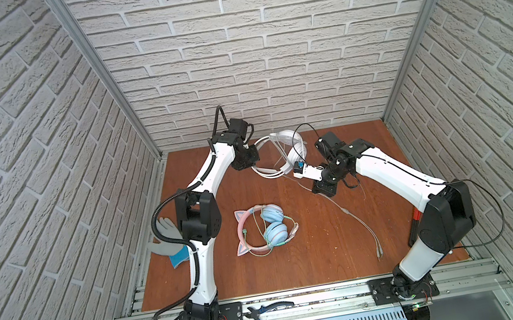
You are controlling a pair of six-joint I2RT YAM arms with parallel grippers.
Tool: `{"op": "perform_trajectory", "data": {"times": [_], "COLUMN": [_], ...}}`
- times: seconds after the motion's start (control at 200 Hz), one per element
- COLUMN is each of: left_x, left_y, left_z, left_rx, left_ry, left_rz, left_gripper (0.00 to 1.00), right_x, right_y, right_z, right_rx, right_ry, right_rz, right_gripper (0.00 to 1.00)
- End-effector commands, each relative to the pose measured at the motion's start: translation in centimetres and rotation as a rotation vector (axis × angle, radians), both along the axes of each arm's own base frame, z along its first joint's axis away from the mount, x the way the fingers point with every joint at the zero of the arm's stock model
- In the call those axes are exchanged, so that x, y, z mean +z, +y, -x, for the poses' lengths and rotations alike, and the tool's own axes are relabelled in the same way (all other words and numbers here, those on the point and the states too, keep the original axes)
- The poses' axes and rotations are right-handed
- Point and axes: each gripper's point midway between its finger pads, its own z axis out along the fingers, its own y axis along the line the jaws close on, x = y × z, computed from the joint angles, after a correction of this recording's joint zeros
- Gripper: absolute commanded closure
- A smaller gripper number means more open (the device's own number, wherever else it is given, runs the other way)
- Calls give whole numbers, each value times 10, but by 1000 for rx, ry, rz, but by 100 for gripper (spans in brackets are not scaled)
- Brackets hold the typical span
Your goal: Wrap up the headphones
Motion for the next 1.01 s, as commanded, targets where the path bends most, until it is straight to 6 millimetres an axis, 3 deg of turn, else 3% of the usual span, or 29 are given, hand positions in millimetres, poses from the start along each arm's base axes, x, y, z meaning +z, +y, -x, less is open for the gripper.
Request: {"op": "perform_trajectory", "data": {"times": [0.0, 0.315, 0.61, 1.0], "left_x": [10, 11, 10, 12], "left_y": [-10, -11, -38, -51], "left_z": [-1, 12, 28, 47], "left_rx": [-38, -115, -273, -408], "left_ry": [-27, -34, -47, -59], "left_rz": [-16, -126, -133, -188], "left_gripper": [100, 100, 100, 100], "right_x": [24, 58, 92, 91], "right_y": [8, 0, -1, -44], "right_z": [1, -28, -57, -107], "right_rx": [57, 1, -58, -273], "right_ry": [-50, -186, -308, -335], "right_rz": [-39, 9, -23, 60], "right_gripper": [95, 94, 94, 94]}}
